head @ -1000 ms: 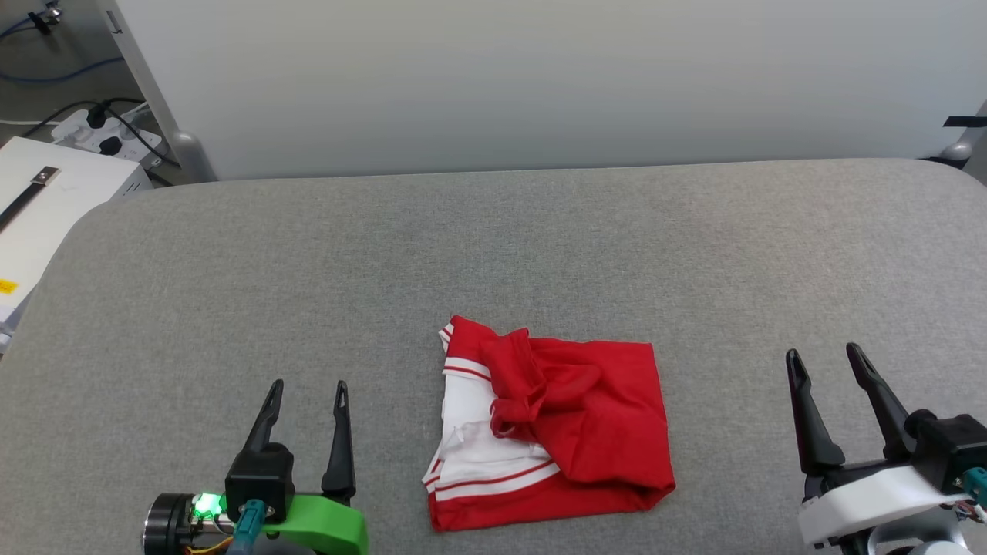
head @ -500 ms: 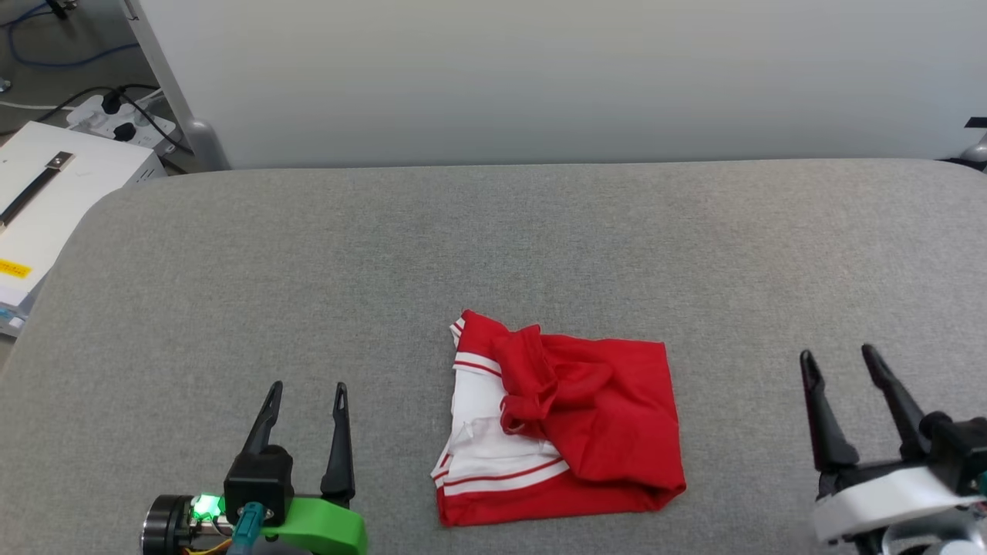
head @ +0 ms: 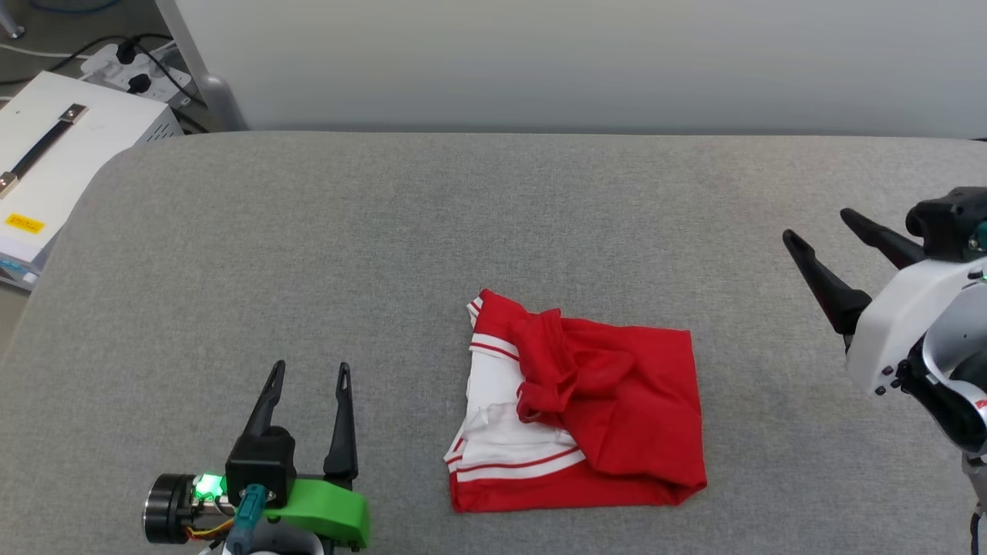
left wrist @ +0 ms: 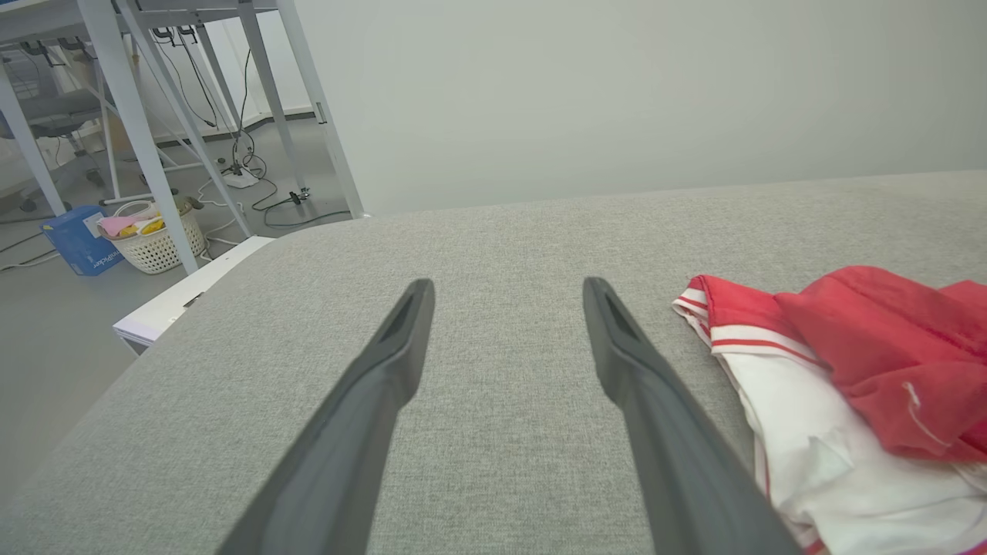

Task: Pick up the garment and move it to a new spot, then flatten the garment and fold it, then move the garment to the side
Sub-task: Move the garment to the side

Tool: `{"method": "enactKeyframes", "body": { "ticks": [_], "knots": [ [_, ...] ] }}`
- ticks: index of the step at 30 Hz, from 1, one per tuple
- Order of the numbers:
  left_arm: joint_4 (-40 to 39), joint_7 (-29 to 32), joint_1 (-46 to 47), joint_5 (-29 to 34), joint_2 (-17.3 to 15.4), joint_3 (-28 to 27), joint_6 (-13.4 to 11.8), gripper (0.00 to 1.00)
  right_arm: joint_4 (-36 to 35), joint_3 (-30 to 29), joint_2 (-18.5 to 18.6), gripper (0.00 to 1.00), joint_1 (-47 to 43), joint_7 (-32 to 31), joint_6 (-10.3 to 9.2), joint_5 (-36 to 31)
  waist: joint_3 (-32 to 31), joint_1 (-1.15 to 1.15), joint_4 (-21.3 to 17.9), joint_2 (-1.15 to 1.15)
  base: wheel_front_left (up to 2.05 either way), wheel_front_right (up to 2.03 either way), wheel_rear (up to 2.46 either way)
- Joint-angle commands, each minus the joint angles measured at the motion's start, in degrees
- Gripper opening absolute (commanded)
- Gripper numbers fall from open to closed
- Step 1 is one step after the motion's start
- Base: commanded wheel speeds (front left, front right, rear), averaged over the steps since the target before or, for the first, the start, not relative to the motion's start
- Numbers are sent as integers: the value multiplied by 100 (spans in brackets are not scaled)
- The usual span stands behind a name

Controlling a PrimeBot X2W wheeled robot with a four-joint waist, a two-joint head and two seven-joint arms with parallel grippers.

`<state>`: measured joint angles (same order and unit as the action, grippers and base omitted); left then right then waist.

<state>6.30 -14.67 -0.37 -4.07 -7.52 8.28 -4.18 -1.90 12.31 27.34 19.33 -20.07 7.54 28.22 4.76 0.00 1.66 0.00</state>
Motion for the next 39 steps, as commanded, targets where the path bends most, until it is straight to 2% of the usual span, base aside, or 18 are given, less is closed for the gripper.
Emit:
{"method": "enactKeyframes", "body": {
  "ticks": [1,6,10,12,20,28,33,34,35,39],
  "knots": [
    [10,-33,133,41,3,2,27,100,22,105,117,100,154,-370,-5,275,96,0,72,0,0,0,0],
    [32,-33,273,48,37,29,55,100,178,351,347,100,253,-2257,-5,1506,274,0,185,0,0,0,0],
    [60,-33,446,51,79,66,100,100,297,358,423,100,184,-3264,-5,2033,474,0,329,0,0,0,0],
    [69,-33,546,51,116,90,112,100,375,280,360,100,133,-3537,-5,2223,589,0,420,0,0,0,0],
    [91,-33,853,56,256,218,153,100,739,217,65,100,82,-3808,-5,2276,1024,0,777,0,0,0,0],
    [162,-33,1014,42,328,235,170,100,1165,364,-315,100,-39,-3651,-5,2303,1231,0,969,0,0,0,0],
    [186,-33,1040,50,354,221,163,100,1177,563,-322,99,-179,-3460,-5,2301,1242,0,988,0,0,0,0],
    [188,-33,1039,51,358,216,162,100,1164,584,-310,23,-190,-3398,-5,2302,1239,0,984,0,0,0,0],
    [189,-33,1036,52,363,209,162,100,1136,630,-299,0,-194,-3348,-5,2348,1231,0,974,0,0,0,0],
    [225,-33,1005,63,372,185,166,100,988,717,-218,0,-86,-3124,-5,2413,1124,0,921,0,0,0,0]
  ]
}}
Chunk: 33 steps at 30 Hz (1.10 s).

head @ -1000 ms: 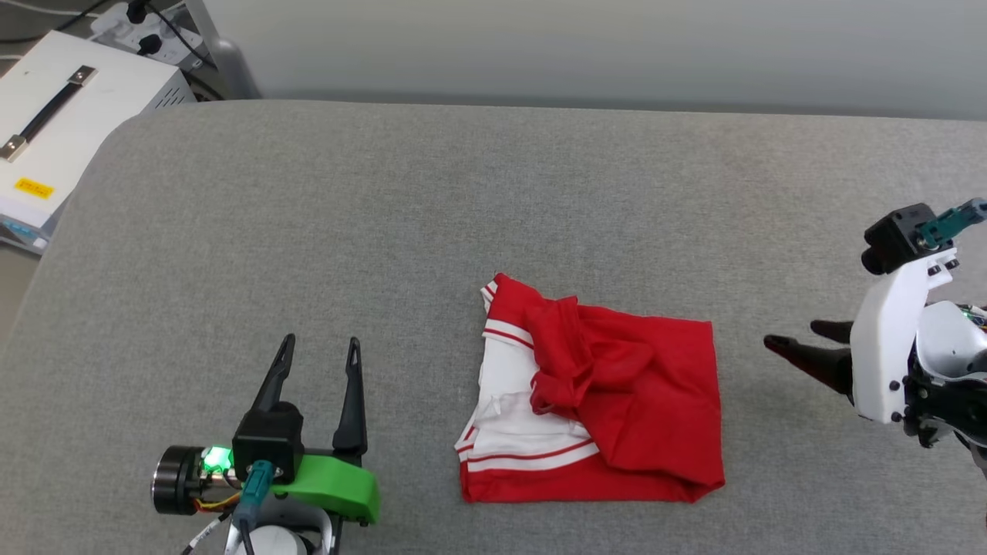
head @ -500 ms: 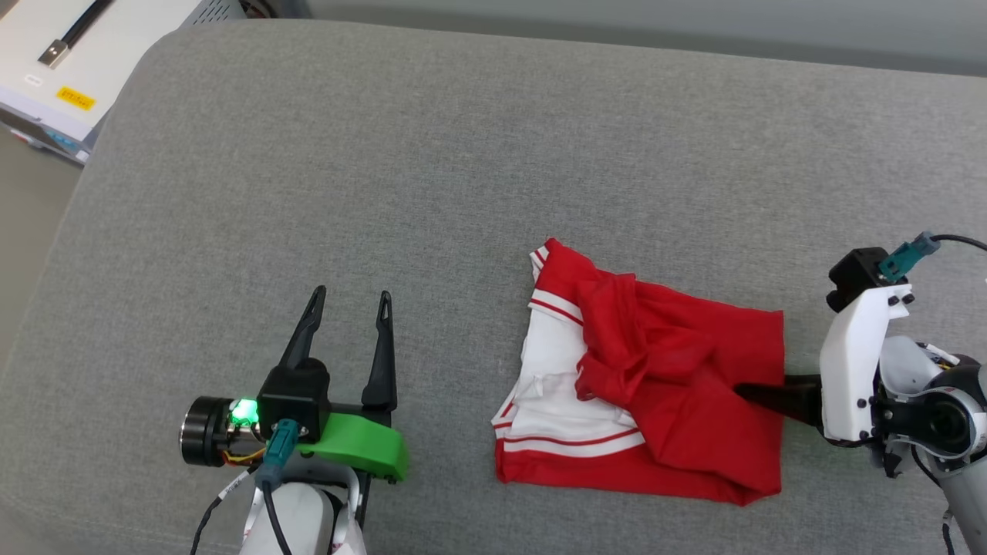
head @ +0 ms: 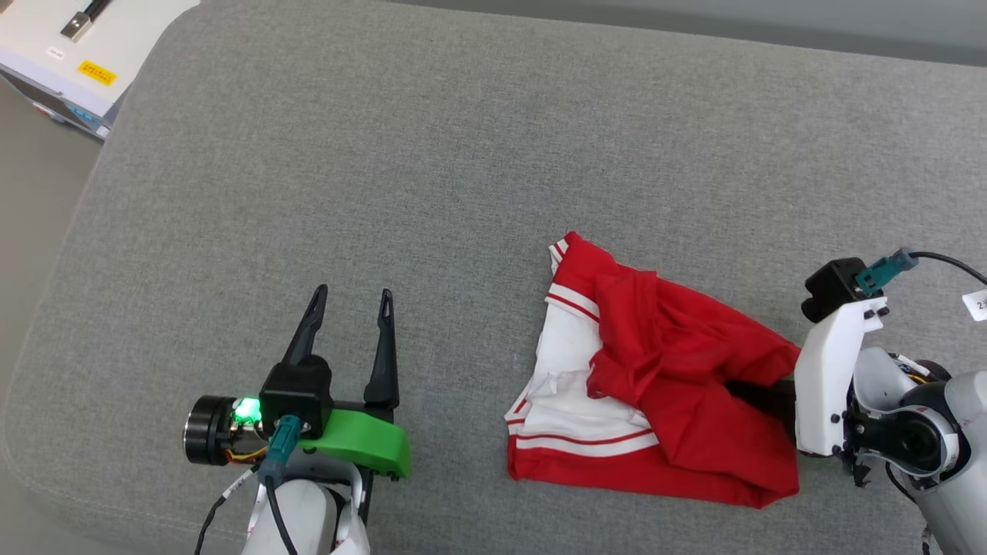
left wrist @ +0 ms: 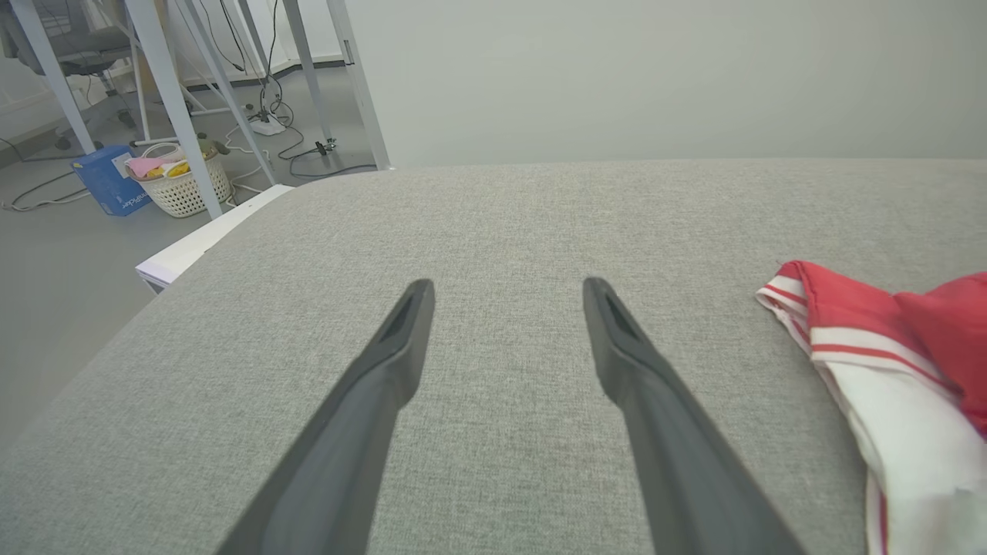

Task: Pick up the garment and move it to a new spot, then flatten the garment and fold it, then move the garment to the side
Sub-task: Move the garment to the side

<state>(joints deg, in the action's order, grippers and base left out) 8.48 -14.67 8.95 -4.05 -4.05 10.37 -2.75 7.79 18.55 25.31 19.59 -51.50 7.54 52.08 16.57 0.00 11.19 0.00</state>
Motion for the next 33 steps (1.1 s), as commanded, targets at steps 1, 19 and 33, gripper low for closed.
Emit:
{"method": "enactKeyframes", "body": {
  "ticks": [1,19,33],
  "knots": [
    [12,-33,60,63,26,-34,23,100,-25,125,7,0,-76,66,-5,39,-104,0,-53,0,0,0,0],
    [-154,-33,-318,135,-84,-283,7,100,-1461,1006,1528,0,740,142,-5,53,-444,0,-1436,0,0,0,0],
    [-734,-33,308,347,-495,-410,42,100,-201,490,2789,0,1531,628,-5,-589,884,0,-2038,0,0,0,0]
  ]
}}
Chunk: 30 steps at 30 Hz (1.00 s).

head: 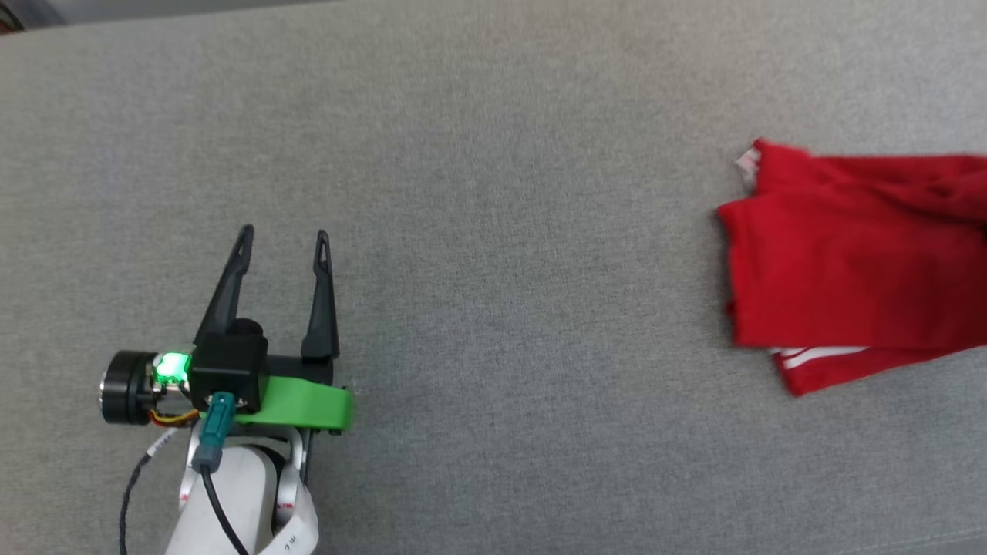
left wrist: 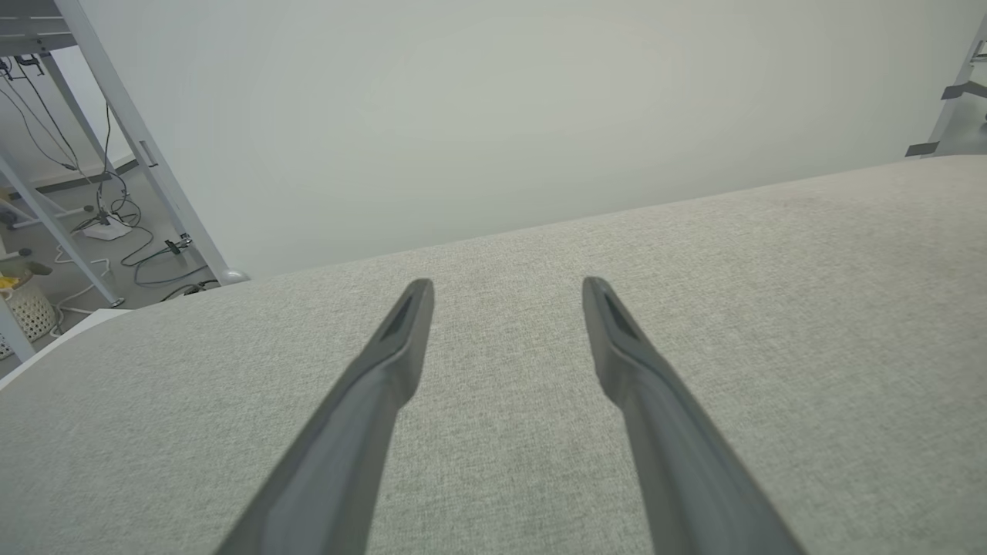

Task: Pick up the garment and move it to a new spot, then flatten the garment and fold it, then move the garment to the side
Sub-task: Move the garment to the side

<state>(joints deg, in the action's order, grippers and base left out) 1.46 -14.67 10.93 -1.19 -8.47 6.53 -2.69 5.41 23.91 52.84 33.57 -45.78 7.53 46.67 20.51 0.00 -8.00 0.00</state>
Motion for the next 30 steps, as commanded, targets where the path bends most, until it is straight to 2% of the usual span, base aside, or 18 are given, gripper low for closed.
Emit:
{"method": "enactKeyframes", "body": {
  "ticks": [1,8,15,22,23,24,25,30],
  "knots": [
    [-73,-33,149,70,-73,-29,36,100,168,-105,73,0,185,101,-4,-78,565,0,-112,0,0,0,0],
    [-403,-33,299,167,-189,-8,-8,100,1051,-432,403,0,602,347,-4,-398,1015,0,-65,0,0,0,0],
    [-566,-33,413,176,-279,-6,-16,100,1837,-999,391,0,885,513,-4,-754,1274,0,4,0,0,0,0],
    [-634,-33,380,186,-301,34,-95,100,2519,-1546,133,0,1061,851,-4,-1173,1289,0,78,0,0,0,0],
    [-625,-33,370,182,-298,34,-106,100,2577,-1600,84,16,1078,918,-4,-1214,1262,0,84,0,0,0,0],
    [-612,-33,355,175,-296,33,-120,100,2634,-1649,28,83,1099,1015,-4,-1283,1221,0,86,0,0,0,0],
    [-597,-33,338,165,-293,30,-134,100,2689,-1666,-31,100,1106,1069,-4,-1339,1174,0,91,0,0,0,0],
    [-502,-33,213,95,-242,27,-201,100,2862,-1697,-200,100,1066,1259,-4,-1461,788,0,130,0,0,0,0]
  ]
}}
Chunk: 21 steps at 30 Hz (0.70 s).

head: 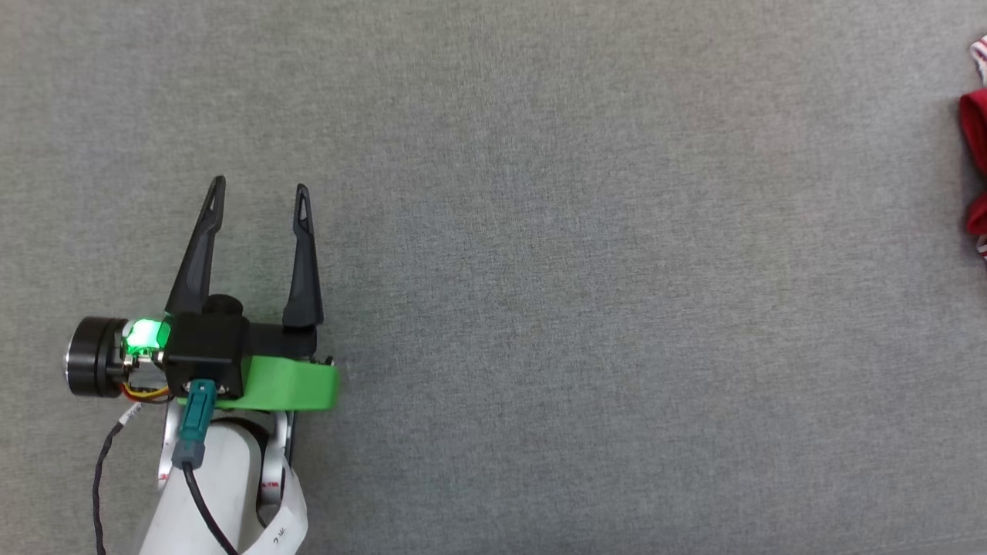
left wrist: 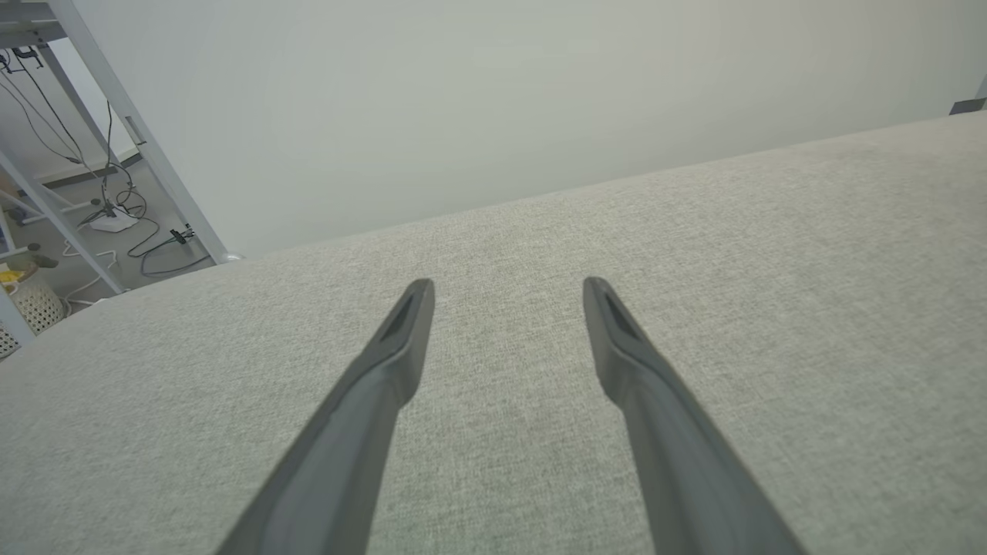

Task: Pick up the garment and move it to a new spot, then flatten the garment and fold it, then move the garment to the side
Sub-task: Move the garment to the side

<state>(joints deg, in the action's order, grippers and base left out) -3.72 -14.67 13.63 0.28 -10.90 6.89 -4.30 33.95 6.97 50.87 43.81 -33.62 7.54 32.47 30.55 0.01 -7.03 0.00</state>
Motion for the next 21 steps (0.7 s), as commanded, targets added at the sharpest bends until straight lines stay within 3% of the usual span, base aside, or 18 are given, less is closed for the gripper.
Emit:
{"method": "enactKeyframes", "body": {
  "ticks": [1,4,10,16,21],
  "knots": [
    [49,-33,-104,-74,17,-11,-55,100,6,-1,-18,100,18,154,-5,-74,-340,-1,44,0,0,0,0],
    [143,-33,-260,-138,57,-3,-74,100,-50,-39,-42,100,-44,620,-5,-170,-682,-1,86,0,0,0,0],
    [302,-33,-646,-260,138,-16,-135,100,-321,-264,-296,100,-147,2207,-5,-662,-1318,-1,176,0,0,0,0],
    [388,-33,-981,-360,174,-72,-178,100,-782,-705,-1011,100,-421,3721,-5,-1325,-1832,-1,280,0,0,0,0],
    [409,-33,-1165,-408,200,-93,-202,100,-1446,-1020,-1842,100,-890,4400,-5,-1746,-2147,-1,374,0,0,0,0]
  ]
}}
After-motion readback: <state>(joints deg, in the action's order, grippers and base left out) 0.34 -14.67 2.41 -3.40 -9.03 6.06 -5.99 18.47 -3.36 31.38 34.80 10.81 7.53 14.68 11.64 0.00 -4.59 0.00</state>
